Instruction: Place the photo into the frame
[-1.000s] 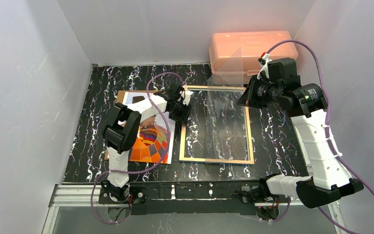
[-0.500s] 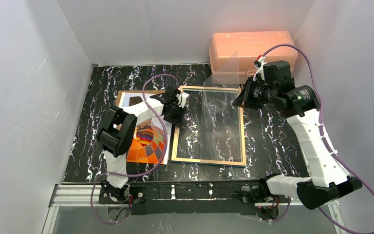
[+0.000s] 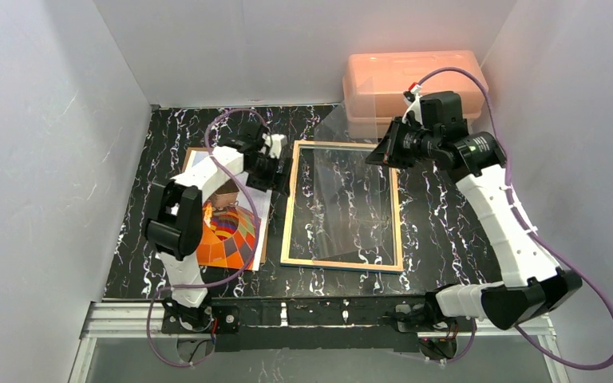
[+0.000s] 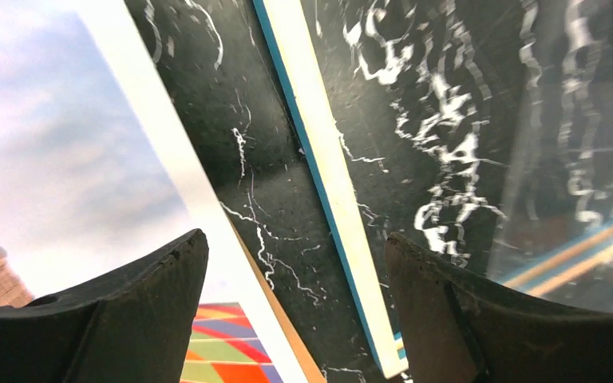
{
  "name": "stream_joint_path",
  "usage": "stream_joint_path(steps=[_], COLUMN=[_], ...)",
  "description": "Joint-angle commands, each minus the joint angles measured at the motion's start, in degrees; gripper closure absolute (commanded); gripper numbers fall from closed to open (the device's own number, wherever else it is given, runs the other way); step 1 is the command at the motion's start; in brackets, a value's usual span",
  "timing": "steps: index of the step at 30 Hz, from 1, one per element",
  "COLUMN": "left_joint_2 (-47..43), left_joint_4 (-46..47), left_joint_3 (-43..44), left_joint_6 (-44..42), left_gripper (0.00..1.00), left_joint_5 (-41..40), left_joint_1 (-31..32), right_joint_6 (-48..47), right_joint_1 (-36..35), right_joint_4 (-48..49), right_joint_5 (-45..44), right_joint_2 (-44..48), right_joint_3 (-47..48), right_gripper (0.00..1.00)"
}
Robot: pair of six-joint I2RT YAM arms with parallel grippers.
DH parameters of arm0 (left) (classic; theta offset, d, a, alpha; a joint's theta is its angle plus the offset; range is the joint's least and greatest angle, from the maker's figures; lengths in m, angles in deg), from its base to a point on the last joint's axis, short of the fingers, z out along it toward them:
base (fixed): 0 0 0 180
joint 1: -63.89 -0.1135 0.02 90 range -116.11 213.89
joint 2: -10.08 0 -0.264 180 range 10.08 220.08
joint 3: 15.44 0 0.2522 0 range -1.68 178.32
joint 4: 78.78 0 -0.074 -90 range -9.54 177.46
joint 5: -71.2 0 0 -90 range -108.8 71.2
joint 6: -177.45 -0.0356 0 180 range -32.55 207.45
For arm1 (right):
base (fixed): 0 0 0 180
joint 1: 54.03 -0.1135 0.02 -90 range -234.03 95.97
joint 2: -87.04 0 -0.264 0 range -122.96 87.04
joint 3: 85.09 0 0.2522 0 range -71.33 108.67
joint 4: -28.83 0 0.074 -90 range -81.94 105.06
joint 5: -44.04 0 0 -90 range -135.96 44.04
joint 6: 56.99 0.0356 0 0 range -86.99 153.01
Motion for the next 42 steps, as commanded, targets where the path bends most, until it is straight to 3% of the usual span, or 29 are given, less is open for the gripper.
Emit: stream_joint_path(steps=[1,7,12,19,29,42], left_joint_2=[-7.38,-9.45,-9.18,-8.45,-5.32,0.16], left_joint_4=[-4.51,-4.52,-4.23,-2.36,-1.34,0.88], left_joint_3=[4.65,4.66,2.16,-2.20,-2.98,-2.81], left_joint_6=[1.30,3.04,1.21,-1.51,-1.01,-0.37], left_gripper=[0.20,0.21,0.23,0.27,0.35,0.48], left_joint_5=[8.44,10.95,8.98,7.13,7.96,8.27], left_joint_1=[-3.17,-6.93,-8.36,-8.31,-8.07,-5.47], right_joint_6=[2.77,6.79,8.10,1.56,-11.55,-12.92], right_joint_1=[0.26,1.15,5.22,10.63,11.77,11.78], right_joint_4=[9.17,20.39,27.78,27.62,20.26,24.57], right_joint_5=[6.24,11.62,15.25,15.30,7.03,7.54], right_joint_2=[-2.14,-3.16,-3.28,-3.40,-5.62,-3.29], right_joint_3=[2.71,-4.01,-15.02,-25.60,-24.93,-28.41], right_gripper=[0.99,0.99,0.99,0.99,0.99,0.99])
